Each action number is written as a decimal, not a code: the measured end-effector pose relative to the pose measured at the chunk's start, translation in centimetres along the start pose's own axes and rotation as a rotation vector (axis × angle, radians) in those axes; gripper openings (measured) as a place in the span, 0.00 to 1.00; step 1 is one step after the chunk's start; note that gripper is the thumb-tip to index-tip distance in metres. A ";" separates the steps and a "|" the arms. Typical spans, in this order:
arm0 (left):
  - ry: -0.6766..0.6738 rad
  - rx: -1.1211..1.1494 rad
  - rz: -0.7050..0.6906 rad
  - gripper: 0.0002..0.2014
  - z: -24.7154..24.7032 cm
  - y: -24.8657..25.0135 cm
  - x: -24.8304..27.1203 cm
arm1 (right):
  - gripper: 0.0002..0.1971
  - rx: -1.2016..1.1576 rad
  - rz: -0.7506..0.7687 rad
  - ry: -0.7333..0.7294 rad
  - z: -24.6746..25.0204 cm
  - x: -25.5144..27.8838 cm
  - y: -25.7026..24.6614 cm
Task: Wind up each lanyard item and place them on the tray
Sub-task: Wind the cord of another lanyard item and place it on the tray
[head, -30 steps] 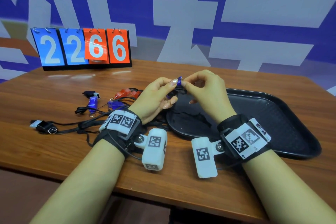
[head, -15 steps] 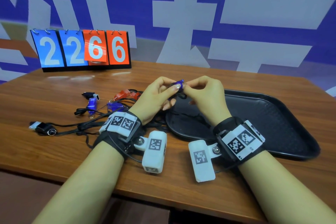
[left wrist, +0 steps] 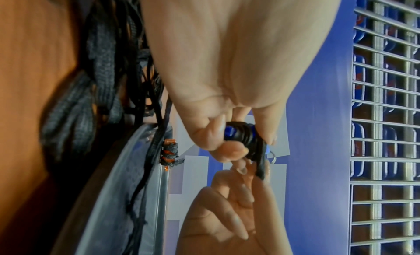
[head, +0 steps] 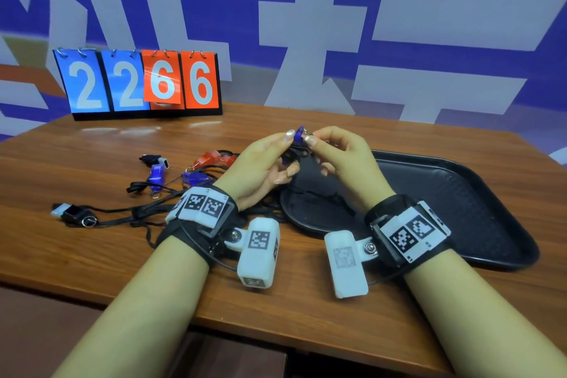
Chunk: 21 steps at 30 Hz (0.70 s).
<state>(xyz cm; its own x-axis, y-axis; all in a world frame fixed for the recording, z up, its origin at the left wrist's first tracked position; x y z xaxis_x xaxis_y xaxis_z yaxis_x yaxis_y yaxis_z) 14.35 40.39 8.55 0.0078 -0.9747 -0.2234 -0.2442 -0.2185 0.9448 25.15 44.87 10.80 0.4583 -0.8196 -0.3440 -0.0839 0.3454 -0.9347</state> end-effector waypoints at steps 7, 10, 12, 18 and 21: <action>0.080 -0.038 0.010 0.20 0.6 -0.3 0.0 | 0.03 -0.438 -0.297 -0.114 -1.9 0.5 2.4; 0.052 0.025 0.043 0.18 0.3 -0.4 0.1 | 0.03 -0.362 -0.280 -0.162 -2.0 0.4 2.2; 0.056 0.047 0.062 0.19 0.4 -0.4 0.1 | 0.04 -0.239 -0.222 -0.200 -2.2 0.5 1.7; 0.087 0.068 0.078 0.25 0.5 -0.3 0.4 | 0.09 -0.024 -0.023 -0.088 -1.4 0.3 0.3; 0.057 0.086 0.078 0.23 0.2 -0.4 0.4 | 0.05 -0.005 -0.005 -0.023 -0.8 0.1 0.3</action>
<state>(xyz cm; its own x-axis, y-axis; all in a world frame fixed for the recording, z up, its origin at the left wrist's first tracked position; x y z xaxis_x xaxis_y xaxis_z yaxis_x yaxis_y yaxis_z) 14.28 40.14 8.08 0.0401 -0.9902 -0.1336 -0.3289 -0.1393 0.9340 24.51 44.50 10.40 0.4786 -0.8108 -0.3371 -0.0858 0.3389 -0.9369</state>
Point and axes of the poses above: each hand's wrist, its own x-axis away from the middle knuckle, its own z-axis out of the back of the hand, y = z × x, the point moved 10 cm from there along -x, towards the middle knuckle, and after that the axes turned 1 degree about x, right-handed, at the moved point
